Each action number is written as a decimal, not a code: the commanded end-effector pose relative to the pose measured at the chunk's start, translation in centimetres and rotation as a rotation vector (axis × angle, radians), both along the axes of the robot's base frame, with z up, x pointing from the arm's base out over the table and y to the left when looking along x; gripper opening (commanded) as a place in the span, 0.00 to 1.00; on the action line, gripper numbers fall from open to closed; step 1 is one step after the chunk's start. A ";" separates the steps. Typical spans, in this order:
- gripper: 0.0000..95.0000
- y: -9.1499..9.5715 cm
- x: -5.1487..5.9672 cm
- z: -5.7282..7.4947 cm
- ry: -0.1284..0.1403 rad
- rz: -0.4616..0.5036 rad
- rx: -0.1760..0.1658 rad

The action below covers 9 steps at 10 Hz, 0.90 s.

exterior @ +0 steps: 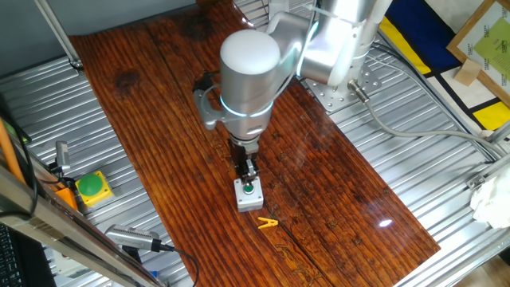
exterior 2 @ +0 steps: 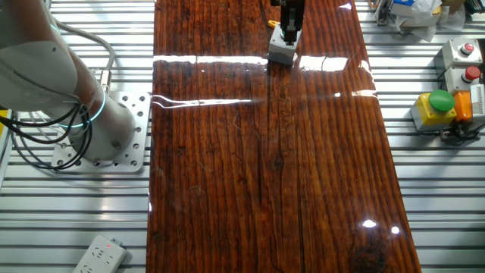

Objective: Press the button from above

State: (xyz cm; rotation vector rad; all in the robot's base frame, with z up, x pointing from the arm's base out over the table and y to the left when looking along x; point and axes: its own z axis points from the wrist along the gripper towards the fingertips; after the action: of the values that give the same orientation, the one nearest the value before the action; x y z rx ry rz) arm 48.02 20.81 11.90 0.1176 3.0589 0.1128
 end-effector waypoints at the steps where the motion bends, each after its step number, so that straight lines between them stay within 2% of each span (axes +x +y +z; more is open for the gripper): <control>1: 0.40 -0.4 0.4 0.6 0.005 0.008 0.000; 2: 0.40 -0.6 0.7 1.0 0.006 0.011 -0.001; 3: 0.20 -0.8 1.0 1.3 0.005 0.012 0.000; 6: 0.20 -1.7 2.2 2.3 0.005 0.022 -0.005; 9: 0.20 -2.3 3.0 3.1 0.005 0.025 -0.005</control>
State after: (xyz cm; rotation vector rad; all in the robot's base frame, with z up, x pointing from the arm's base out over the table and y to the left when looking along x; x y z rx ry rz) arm 51.20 18.31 15.08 0.0785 3.0627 0.1038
